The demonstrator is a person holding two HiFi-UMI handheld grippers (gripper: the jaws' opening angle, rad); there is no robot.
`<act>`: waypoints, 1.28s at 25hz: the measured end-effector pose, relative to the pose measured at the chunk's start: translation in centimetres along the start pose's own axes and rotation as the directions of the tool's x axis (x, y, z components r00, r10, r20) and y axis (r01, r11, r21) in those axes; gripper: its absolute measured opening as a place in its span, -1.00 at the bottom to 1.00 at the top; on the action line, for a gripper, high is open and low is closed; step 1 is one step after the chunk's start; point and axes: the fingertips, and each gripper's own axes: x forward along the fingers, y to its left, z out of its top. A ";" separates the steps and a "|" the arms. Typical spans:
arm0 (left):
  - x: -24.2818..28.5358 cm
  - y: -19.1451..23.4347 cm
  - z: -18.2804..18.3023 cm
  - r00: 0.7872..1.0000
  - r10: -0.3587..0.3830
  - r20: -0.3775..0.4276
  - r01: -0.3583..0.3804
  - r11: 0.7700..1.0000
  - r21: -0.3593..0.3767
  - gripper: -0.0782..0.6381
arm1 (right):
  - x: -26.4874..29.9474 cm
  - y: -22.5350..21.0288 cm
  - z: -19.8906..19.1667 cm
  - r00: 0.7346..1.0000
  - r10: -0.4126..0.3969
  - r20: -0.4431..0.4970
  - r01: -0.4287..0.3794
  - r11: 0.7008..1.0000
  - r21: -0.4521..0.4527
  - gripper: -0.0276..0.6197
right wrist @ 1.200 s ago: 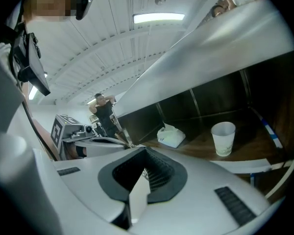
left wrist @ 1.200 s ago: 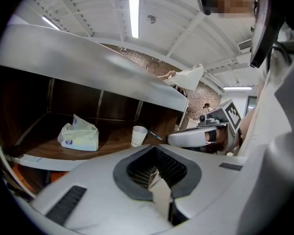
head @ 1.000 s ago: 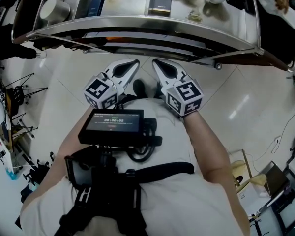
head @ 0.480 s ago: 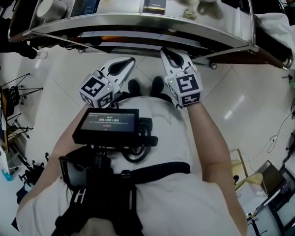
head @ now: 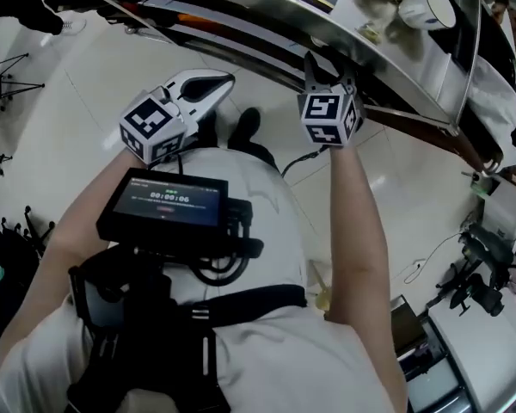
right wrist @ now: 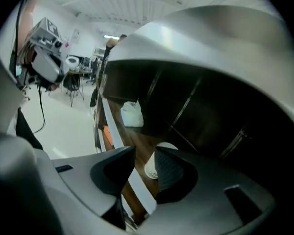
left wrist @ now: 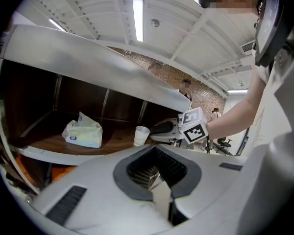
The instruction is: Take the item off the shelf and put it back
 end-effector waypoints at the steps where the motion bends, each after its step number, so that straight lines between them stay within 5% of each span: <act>1: -0.2 0.1 -0.2 1.000 0.007 0.002 -0.007 1.000 -0.008 -0.76 | 0.7 -0.1 -0.4 0.999 -0.003 -0.036 0.001 0.999 -0.048 -0.51; 8: -1.2 0.9 -1.5 0.998 0.058 0.020 -0.056 0.997 -0.052 -0.76 | 4.3 -1.3 -3.1 0.968 -0.106 -0.227 0.011 0.923 -0.385 -0.50; 15: -3.1 1.8 -2.0 0.992 0.121 0.043 -0.117 0.989 -0.088 -0.76 | 5.3 -2.1 -4.3 0.936 -0.176 -0.305 0.005 0.873 -0.488 -0.53; 17: -3.5 1.5 -1.8 0.992 0.123 0.040 -0.119 0.989 -0.093 -0.76 | 5.2 -2.1 -4.4 0.936 -0.195 -0.292 0.011 0.846 -0.533 -0.81; 20: -3.8 1.5 -1.8 0.992 0.125 0.034 -0.122 0.989 -0.084 -0.76 | 4.7 -1.5 -4.1 0.943 -0.199 -0.265 0.015 0.825 -0.565 -0.85; 26: -4.0 1.9 -2.0 0.991 0.127 0.035 -0.124 0.989 -0.080 -0.76 | 3.3 -0.3 -2.9 0.956 -0.186 -0.226 0.031 0.831 -0.555 -0.85; 32: -3.6 1.5 -1.5 0.995 0.095 0.031 -0.093 0.994 -0.057 -0.76 | 1.2 1.9 -1.1 0.977 -0.100 -0.190 0.002 0.890 -0.456 -0.85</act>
